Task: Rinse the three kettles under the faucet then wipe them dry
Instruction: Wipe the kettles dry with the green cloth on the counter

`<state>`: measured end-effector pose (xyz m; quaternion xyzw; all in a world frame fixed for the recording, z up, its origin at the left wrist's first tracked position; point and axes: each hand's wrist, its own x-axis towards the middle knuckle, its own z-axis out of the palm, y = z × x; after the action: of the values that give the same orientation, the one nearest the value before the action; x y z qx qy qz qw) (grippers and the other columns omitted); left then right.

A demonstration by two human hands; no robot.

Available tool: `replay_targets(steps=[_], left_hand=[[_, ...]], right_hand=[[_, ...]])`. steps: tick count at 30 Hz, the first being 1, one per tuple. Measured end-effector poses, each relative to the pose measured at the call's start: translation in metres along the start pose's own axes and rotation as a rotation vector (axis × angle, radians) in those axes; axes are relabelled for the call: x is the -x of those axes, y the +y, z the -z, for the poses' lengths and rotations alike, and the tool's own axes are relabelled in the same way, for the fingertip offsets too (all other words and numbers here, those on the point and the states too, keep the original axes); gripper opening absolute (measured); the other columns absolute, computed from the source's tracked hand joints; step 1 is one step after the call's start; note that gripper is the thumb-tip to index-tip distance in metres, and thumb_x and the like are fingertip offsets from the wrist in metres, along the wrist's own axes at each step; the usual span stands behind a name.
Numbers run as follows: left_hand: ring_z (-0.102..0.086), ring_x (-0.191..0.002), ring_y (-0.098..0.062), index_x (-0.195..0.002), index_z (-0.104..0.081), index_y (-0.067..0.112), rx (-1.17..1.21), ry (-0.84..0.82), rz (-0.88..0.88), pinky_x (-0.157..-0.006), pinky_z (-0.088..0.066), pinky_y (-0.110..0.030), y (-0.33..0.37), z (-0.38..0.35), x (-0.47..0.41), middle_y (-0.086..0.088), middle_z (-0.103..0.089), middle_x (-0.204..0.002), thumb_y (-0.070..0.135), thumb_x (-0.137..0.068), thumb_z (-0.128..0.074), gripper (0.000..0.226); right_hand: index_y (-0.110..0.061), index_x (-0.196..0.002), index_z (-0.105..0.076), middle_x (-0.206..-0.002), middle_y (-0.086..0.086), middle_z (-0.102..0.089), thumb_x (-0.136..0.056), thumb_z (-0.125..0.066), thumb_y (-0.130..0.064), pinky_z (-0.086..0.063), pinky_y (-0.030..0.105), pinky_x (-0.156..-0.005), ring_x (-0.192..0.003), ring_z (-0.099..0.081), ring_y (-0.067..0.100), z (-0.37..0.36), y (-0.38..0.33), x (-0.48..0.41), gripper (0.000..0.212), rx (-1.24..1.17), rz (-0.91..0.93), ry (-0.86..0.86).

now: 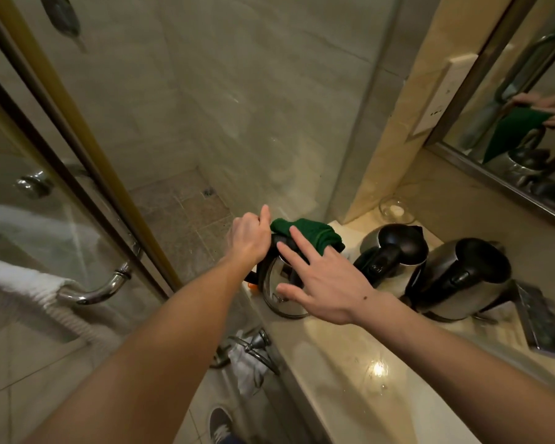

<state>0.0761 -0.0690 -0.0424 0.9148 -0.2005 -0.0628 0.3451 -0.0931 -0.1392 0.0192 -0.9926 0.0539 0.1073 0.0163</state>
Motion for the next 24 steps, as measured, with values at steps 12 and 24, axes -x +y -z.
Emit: replay_targets(steps=[12, 24], left_hand=[[-0.055, -0.066, -0.023, -0.064, -0.054, 0.011, 0.025, -0.011, -0.006, -0.06, -0.035, -0.035, 0.004, 0.004, 0.005, -0.007, -0.058, -0.072, 0.051, -0.099, -0.024, 0.061], [-0.054, -0.063, -0.022, -0.064, -0.053, 0.011, 0.011, -0.012, 0.014, -0.057, -0.034, -0.034, 0.007, 0.008, 0.008, -0.008, -0.057, -0.071, 0.048, -0.1, -0.025, 0.059]], right_hand=[[-0.029, -0.155, 0.013, -0.164, 0.009, -0.002, -0.09, -0.014, -0.073, -0.031, 0.043, -0.112, -0.135, -0.04, 0.035, -0.024, 0.028, 0.014, 0.083, -0.193, -0.205, 0.084], [-0.025, -0.154, -0.015, -0.154, 0.004, -0.038, -0.098, -0.032, -0.057, -0.025, 0.036, -0.111, -0.141, -0.034, 0.022, -0.03, 0.022, 0.023, 0.067, -1.129, -0.569, 0.338]])
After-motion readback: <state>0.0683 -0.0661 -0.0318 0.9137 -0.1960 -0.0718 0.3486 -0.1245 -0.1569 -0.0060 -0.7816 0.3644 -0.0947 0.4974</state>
